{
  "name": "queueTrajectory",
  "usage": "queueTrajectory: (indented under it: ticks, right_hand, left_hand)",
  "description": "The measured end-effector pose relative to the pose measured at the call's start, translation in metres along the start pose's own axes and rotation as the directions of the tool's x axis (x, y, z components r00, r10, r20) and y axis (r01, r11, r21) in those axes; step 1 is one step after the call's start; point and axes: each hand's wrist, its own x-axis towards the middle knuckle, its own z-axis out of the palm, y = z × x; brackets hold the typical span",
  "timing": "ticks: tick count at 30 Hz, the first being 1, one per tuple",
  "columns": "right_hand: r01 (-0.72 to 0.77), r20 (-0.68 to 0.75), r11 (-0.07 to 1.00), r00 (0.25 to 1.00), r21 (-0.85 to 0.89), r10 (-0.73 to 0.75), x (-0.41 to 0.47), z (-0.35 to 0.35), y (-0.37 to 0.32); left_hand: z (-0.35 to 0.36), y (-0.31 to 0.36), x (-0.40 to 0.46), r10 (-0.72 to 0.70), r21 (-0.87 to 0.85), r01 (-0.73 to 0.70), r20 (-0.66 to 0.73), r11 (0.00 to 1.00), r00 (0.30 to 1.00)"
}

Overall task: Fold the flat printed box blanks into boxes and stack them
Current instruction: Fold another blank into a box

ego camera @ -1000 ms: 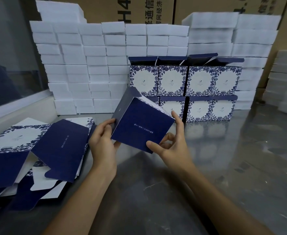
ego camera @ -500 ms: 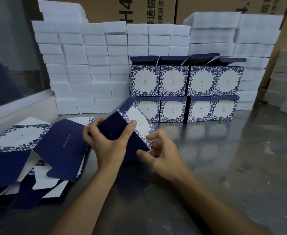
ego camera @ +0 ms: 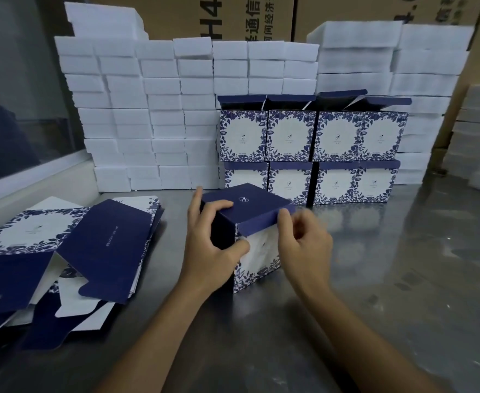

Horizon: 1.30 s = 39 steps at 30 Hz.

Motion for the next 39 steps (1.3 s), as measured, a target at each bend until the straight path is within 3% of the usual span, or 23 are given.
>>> queueTrajectory:
  ticks: [2,6,12,15,22,28,39]
  right_hand:
    - [0.012,-0.046,1.0,0.999,-0.029,-0.013,0.005,-0.003,0.0]
    - [0.27,0.014,0.952,0.962,-0.14,-0.271,0.007,-0.004,-0.005]
    - [0.506,0.084,0.81,0.859,-0.296,-0.505,-0.008,0.011,-0.013]
    - [0.508,0.088,0.812,0.858,-0.289,-0.505,-0.01,0.014,-0.013]
    - [0.459,0.073,0.857,0.887,-0.233,-0.456,-0.004,0.017,-0.016]
    - [0.503,0.028,0.841,0.861,-0.2,-0.508,0.0,0.011,0.002]
    - [0.372,0.051,0.925,0.928,-0.083,-0.368,0.002,0.005,0.004]
  left_hand:
    - [-0.002,0.001,0.003,-0.043,-0.092,0.044,0.003,0.995,0.999]
    - [-0.003,0.002,0.005,-0.055,-0.185,0.054,0.0,0.981,0.998]
    - [-0.001,0.004,0.002,0.004,-0.243,0.014,0.071,0.97,0.997]
    - [0.001,0.005,0.004,0.038,-0.164,-0.037,0.005,0.986,0.999]
    - [0.005,0.001,0.003,0.271,0.14,-0.253,-0.127,0.957,0.954]
    - [0.007,0.0,0.003,0.287,0.157,-0.263,-0.152,0.952,0.946]
    - [0.006,-0.002,0.003,0.25,0.134,-0.23,-0.161,0.964,0.955]
